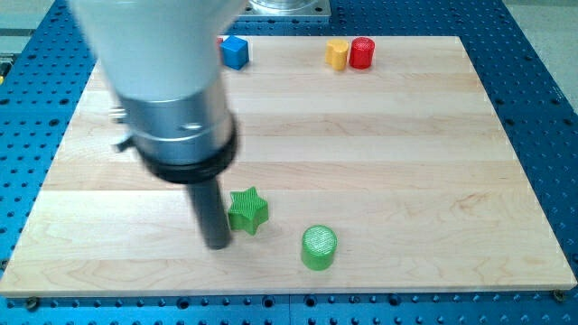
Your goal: Push the green star to the top left of the green circle
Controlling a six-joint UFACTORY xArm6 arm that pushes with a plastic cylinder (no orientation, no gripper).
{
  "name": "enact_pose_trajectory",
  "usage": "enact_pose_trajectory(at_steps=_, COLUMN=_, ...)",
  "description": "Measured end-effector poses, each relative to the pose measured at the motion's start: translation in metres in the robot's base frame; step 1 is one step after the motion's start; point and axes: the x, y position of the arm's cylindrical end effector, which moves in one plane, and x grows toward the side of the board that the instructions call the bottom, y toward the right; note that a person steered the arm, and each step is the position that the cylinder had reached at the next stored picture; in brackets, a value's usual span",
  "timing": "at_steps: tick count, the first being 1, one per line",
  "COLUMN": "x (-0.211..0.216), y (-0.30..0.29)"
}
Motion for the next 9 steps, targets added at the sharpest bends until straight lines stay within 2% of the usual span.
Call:
enact_pose_trajectory(at_steps=1, x=-0.032, y=0.005)
enact_pose_trajectory(at_steps=2, x=-0.060, y=-0.018)
enact_pose_trajectory(at_steps=3, x=-0.084, y=0.004)
enact_pose_trajectory(at_steps=4, x=-0.078, y=0.029)
enact_pose_trajectory(at_steps=6, x=-0.007, y=0.012)
enact_pose_trajectory(at_steps=9, x=-0.007, y=0.013)
